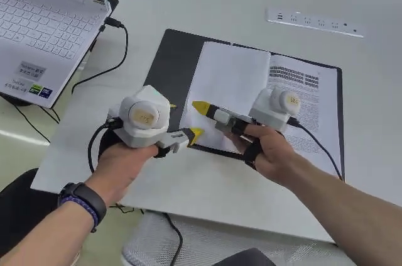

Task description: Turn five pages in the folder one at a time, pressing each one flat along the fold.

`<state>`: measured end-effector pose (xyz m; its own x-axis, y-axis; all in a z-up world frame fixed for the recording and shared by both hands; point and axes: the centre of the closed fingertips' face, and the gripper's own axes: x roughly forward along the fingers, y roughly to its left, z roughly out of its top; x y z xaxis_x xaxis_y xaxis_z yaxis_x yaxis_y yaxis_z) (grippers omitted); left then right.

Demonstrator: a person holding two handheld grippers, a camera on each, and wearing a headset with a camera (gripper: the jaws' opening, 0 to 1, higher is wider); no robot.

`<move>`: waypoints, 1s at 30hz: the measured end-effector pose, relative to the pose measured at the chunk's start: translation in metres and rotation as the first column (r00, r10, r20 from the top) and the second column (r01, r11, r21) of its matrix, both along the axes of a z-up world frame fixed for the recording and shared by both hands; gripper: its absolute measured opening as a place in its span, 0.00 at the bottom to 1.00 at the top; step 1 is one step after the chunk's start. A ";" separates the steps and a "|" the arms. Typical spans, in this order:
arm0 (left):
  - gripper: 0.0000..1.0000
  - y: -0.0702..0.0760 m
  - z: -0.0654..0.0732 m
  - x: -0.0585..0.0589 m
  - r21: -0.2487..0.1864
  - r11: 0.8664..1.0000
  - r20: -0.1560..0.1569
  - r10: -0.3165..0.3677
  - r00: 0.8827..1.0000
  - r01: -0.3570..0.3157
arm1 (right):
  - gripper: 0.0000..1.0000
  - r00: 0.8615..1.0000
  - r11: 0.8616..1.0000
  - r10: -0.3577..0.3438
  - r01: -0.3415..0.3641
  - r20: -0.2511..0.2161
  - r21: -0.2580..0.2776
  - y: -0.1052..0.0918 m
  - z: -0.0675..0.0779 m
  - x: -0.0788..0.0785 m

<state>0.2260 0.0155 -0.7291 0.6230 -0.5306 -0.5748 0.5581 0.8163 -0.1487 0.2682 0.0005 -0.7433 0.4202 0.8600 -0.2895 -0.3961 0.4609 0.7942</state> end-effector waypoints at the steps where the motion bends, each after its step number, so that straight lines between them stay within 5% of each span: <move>1: 0.43 -0.002 0.000 0.002 0.002 1.000 0.000 -0.003 1.000 0.003 | 0.24 1.000 1.000 -0.005 0.005 0.014 -0.003 -0.005 0.003 0.003; 7: 0.31 -0.013 -0.001 0.011 0.010 0.999 0.019 -0.044 0.999 0.043 | 0.20 0.997 0.998 -0.051 0.053 0.062 -0.021 -0.038 0.014 0.017; 12: 0.24 -0.017 -0.014 0.014 0.031 0.997 0.005 -0.064 0.998 0.063 | 0.17 0.994 0.996 -0.073 0.077 0.086 -0.044 -0.062 0.019 0.019; 19: 0.14 -0.020 -0.034 0.008 0.073 0.994 -0.045 -0.077 0.996 0.080 | 0.15 0.991 0.992 -0.082 0.091 0.103 -0.085 -0.085 0.020 0.014; 22: 0.00 -0.015 -0.044 0.005 0.097 0.993 -0.063 -0.062 0.996 0.068 | 0.13 0.992 0.991 -0.078 0.089 0.102 -0.104 -0.092 0.017 0.014; 23: 0.00 -0.012 -0.050 -0.002 0.103 0.993 -0.108 -0.046 0.993 0.057 | 0.13 0.992 0.990 -0.080 0.091 0.102 -0.106 -0.094 0.017 0.013; 30: 0.00 -0.011 -0.060 -0.004 0.113 0.992 -0.090 -0.053 0.994 0.064 | 0.12 0.992 0.987 -0.072 0.085 0.102 -0.133 -0.102 0.009 0.015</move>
<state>0.2224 0.0049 -0.7891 0.5377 -0.4918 -0.6848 0.5944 0.7972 -0.1057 0.2835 -0.1011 -0.7339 0.5168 0.7781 -0.3570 -0.4262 0.5955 0.6810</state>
